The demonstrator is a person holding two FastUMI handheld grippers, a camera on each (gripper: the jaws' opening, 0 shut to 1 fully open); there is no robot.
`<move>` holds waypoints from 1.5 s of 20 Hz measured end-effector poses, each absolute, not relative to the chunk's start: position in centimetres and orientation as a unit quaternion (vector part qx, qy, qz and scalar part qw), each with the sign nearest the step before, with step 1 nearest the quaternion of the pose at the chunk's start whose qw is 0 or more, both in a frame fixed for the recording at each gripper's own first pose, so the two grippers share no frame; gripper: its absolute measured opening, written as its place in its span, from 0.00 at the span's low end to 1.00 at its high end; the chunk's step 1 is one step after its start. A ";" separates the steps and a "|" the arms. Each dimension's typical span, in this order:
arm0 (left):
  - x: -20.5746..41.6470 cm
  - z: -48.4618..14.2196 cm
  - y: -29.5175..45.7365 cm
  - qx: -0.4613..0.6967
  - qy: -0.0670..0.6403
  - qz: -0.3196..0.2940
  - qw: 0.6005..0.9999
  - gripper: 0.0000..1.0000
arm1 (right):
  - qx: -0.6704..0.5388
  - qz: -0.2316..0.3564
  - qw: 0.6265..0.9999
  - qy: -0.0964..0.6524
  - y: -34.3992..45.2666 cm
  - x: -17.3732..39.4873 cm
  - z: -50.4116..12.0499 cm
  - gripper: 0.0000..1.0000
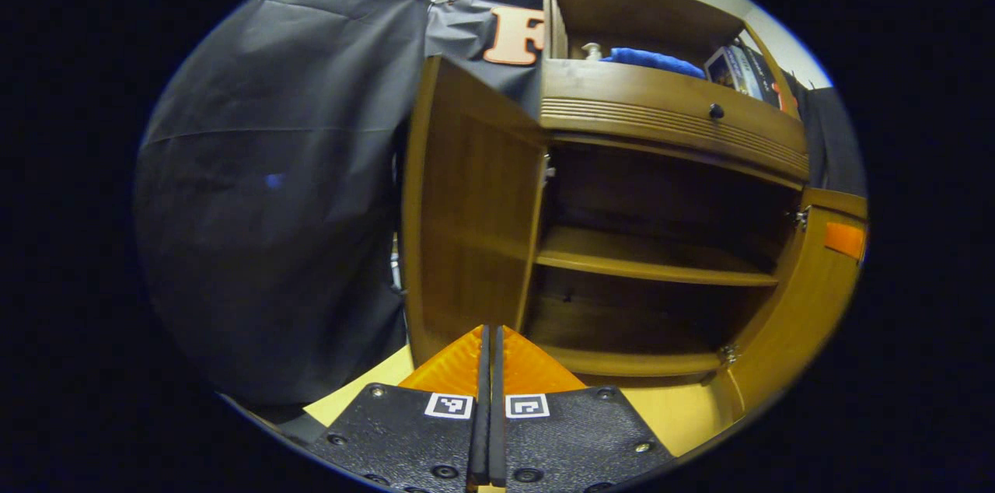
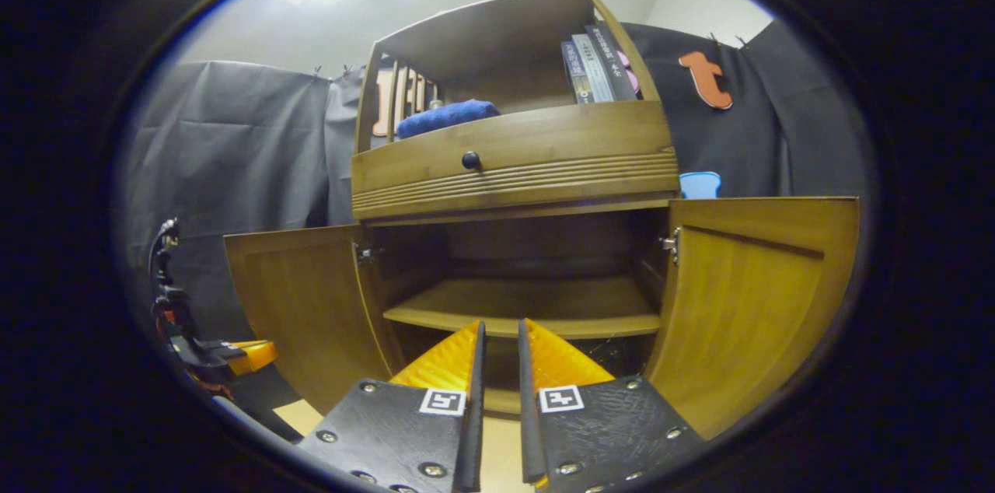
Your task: Open the right door of the double-door shoe cabinet with the right hand, and open the left door with the left hand.
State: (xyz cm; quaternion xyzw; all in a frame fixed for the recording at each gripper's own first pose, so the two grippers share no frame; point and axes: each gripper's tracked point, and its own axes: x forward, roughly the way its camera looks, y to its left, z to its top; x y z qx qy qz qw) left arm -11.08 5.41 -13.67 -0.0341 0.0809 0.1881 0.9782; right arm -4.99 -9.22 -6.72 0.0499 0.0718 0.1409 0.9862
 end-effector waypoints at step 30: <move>0.5 -1.4 -14.8 -0.021 -0.012 -0.002 1.000 0.90 | 0.045 0.057 0.997 0.007 -16.1 -6.4 -0.5 0.98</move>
